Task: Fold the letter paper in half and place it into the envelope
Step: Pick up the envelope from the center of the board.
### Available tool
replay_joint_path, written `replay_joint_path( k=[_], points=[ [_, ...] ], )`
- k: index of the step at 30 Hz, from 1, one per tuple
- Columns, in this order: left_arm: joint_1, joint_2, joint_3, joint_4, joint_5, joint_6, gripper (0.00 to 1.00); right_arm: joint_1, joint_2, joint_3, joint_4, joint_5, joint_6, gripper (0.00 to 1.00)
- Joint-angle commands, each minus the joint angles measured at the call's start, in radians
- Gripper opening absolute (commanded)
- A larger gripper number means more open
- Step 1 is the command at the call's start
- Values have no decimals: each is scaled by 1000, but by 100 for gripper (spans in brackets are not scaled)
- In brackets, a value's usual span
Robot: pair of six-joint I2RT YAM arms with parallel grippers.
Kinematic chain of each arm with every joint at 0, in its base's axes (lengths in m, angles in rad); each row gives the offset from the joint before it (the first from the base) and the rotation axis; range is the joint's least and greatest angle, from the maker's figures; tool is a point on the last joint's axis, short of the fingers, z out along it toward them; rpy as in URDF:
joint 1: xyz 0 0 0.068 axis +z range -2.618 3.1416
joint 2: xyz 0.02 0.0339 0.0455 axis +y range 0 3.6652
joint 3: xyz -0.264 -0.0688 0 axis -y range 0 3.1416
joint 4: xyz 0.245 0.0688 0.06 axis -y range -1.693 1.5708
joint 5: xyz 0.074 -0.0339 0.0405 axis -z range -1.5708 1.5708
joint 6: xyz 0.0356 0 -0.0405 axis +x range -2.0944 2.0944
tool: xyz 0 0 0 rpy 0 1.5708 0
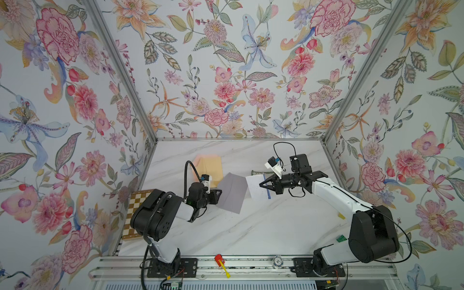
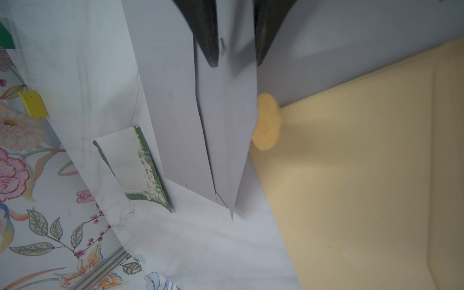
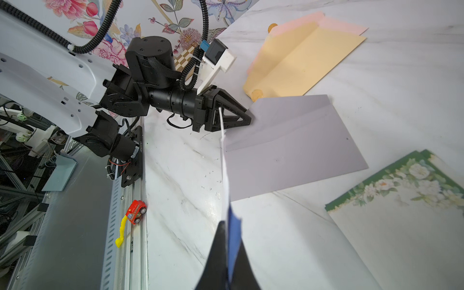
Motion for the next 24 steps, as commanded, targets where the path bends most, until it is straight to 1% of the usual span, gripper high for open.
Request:
replay_joint_path(
  k=[1, 7, 10, 11, 13, 15, 19, 21, 24],
  points=[
    [-7, 33, 2, 54, 1, -23, 16, -8, -6, -20, 26, 5, 15, 0],
    [-9, 72, 10, 104, 39, -57, 8, -7, 4, -38, 61, 4, 30, 0],
    [-9, 62, 13, 93, 42, -54, 1, -9, 9, -37, 60, 13, 26, 0],
    [-10, 52, 19, 71, 44, -44, 0, -9, 8, -34, 60, 22, 22, 0],
    [-9, 18, 39, 4, 42, -18, 0, -8, 7, -11, 24, 52, -10, 0],
    [-8, -31, 60, -72, 34, 24, 0, -7, 11, 40, -59, 94, -65, 0],
    [-10, -125, 118, -238, 33, 91, 0, 7, 8, 144, -178, 215, -144, 0],
    [-9, -182, 161, -338, 33, 132, 0, 14, 1, 186, -205, 248, -170, 0],
    [-10, -254, 254, -515, 45, 207, 0, 27, 4, 299, -278, 284, -239, 0]
  ],
)
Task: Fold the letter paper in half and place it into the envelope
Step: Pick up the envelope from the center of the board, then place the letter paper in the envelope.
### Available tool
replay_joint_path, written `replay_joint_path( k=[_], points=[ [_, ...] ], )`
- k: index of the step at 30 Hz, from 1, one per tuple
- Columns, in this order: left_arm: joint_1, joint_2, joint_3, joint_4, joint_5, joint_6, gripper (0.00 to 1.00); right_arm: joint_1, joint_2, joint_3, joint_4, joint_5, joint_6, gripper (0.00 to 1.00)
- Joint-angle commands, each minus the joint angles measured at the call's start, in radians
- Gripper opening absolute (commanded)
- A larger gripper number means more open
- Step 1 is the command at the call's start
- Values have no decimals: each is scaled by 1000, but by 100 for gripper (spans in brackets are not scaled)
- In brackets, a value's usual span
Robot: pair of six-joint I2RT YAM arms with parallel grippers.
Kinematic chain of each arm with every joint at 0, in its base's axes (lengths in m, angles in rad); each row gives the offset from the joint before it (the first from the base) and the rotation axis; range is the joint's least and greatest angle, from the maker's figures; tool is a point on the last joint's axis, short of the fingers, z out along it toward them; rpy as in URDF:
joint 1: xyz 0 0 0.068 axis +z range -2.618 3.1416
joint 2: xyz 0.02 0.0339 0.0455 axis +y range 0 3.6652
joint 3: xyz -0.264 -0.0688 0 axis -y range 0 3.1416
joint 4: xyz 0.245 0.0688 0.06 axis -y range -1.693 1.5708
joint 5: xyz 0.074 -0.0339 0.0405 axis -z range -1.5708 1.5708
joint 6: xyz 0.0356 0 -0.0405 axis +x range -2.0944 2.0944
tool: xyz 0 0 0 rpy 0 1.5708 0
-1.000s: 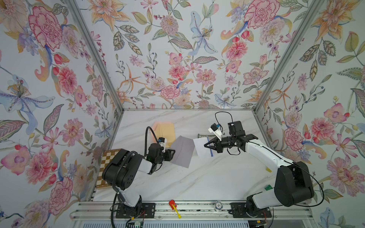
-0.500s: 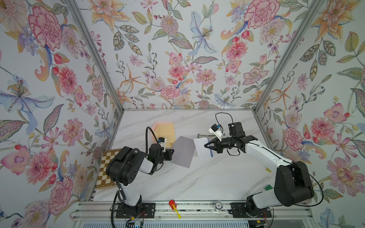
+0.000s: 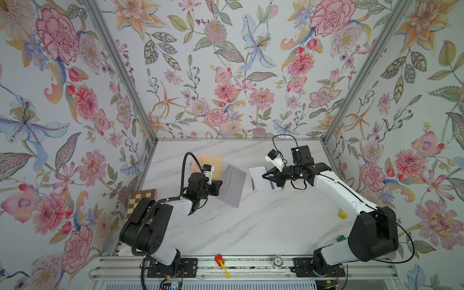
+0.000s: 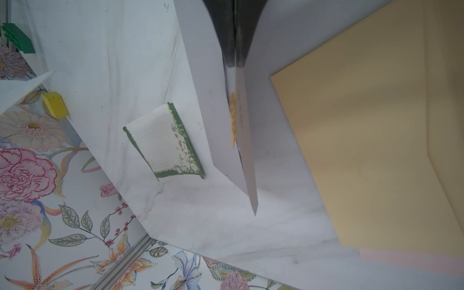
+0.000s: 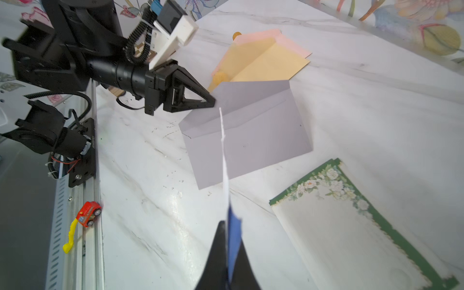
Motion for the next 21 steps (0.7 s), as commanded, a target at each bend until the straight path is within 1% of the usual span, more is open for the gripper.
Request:
replay_joint_path(
  k=[1, 3, 5, 7, 8, 12, 15, 17, 18, 21],
  points=[
    [-9, -81, 111, -250, 42, 140, 0, 19, -1, 129, -129, 88, -123, 0],
    [-10, -98, 205, -391, 107, 235, 0, 35, 9, 202, -177, 143, -197, 0],
    [-9, -107, 306, -533, 149, 311, 0, 58, 18, 267, -227, 225, -298, 0],
    [-8, -104, 388, -653, 203, 381, 0, 85, 31, 323, -305, 250, -422, 0],
    [-8, -102, 427, -697, 219, 406, 0, 97, 42, 361, -358, 252, -494, 0],
    [1, -66, 516, -802, 335, 451, 0, 140, 81, 496, -444, 314, -664, 0],
    [-3, -47, 532, -858, 388, 488, 0, 198, 116, 536, -472, 452, -765, 0],
    [-4, -47, 510, -860, 427, 491, 0, 256, 139, 533, -478, 601, -806, 0],
    [-3, -43, 503, -866, 446, 497, 0, 276, 144, 518, -477, 647, -827, 0],
    [-5, -18, 500, -909, 491, 535, 0, 313, 148, 464, -464, 732, -855, 0]
  ],
)
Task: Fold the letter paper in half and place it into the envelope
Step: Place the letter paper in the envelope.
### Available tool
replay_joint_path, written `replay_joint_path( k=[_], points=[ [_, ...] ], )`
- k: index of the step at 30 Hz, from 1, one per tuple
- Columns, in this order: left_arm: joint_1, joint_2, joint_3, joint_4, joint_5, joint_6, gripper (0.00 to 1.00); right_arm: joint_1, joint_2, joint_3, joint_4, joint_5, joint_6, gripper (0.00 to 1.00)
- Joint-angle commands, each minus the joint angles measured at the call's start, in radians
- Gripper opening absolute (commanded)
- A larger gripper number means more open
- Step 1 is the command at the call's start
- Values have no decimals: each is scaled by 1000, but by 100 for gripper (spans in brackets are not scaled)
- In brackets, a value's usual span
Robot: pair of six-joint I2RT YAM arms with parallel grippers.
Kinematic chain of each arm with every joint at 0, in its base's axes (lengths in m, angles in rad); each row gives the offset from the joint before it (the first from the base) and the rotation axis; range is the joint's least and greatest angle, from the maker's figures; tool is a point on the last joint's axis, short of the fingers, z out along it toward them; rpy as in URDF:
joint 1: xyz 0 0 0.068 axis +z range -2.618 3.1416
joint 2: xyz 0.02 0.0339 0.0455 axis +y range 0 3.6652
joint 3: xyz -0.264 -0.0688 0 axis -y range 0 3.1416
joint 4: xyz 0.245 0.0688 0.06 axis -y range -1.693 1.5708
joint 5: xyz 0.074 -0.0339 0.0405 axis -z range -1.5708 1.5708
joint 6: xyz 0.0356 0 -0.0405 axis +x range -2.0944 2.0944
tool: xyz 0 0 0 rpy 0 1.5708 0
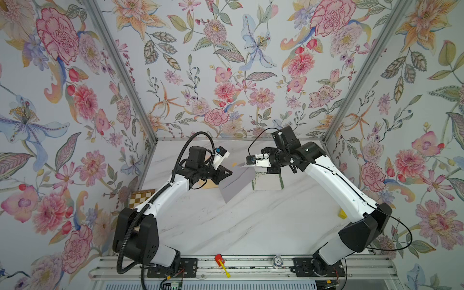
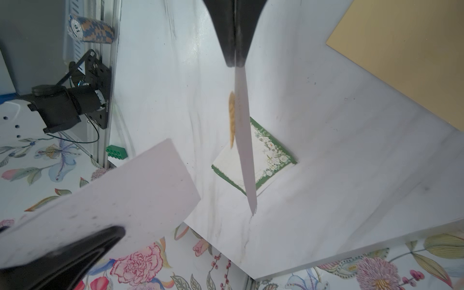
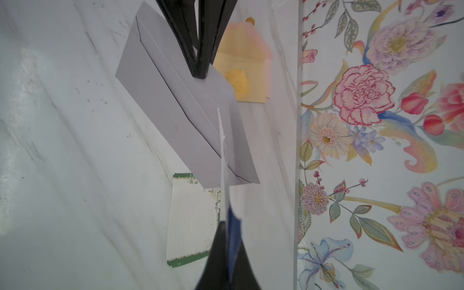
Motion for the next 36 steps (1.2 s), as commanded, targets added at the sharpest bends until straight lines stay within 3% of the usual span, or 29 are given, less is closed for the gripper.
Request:
replay_joint_path(
  k=[1, 11, 21, 36],
  points=[
    [-4, 38, -12, -96, 96, 57, 0, 52, 3, -65, -37, 175, -101, 0],
    [-10, 95, 2, -105, 153, 46, 0, 153, -142, -368, 271, 268, -171, 0],
    [-26, 98, -8, -95, 166, 27, 0, 212, -137, -473, 435, 346, -197, 0],
    [-29, 96, -16, -72, 157, 8, 0, 266, -108, -541, 569, 289, -152, 0]
  ],
)
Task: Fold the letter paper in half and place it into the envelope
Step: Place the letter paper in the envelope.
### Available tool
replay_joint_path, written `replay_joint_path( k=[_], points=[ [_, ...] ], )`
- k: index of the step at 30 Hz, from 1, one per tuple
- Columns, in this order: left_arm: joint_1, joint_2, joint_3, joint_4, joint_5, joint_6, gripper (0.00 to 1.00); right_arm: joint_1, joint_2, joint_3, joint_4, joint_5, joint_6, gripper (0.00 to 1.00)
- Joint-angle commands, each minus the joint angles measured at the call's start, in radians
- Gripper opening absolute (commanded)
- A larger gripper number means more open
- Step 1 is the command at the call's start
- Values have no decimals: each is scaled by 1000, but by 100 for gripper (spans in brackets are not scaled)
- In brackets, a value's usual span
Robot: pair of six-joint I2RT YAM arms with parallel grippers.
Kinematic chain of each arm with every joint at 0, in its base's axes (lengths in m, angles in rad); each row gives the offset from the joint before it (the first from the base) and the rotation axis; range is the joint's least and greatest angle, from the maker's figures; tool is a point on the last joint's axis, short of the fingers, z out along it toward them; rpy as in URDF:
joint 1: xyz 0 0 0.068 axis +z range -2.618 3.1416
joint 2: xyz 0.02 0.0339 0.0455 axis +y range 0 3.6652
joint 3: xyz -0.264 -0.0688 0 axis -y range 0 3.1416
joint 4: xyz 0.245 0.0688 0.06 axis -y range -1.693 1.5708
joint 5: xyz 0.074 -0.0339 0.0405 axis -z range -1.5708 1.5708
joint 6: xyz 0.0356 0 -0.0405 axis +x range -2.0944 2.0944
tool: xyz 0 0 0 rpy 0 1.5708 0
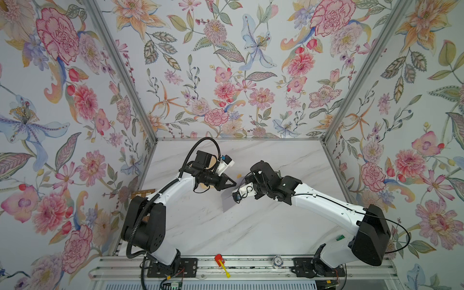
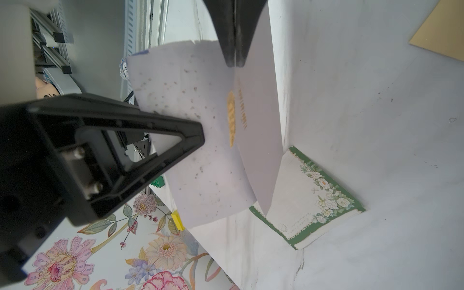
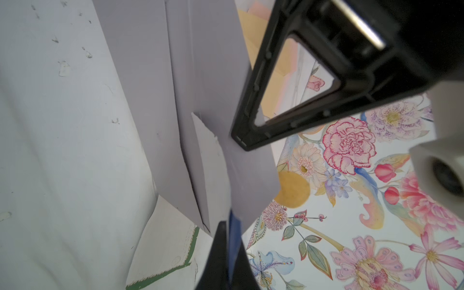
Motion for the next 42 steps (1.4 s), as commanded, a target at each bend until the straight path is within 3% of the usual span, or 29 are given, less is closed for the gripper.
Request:
replay_joint_path(
  k=[1, 25, 42],
  points=[
    [-8, -3, -14, 16, 12, -17, 0, 14, 16, -24, 52, -18, 28, 0],
    [-58, -97, -62, 65, -14, -67, 0, -42, -94, -215, 187, -131, 177, 0],
    [-87, -120, -100, 107, -31, -102, 0, -32, -36, -265, 269, -166, 264, 0]
  ],
)
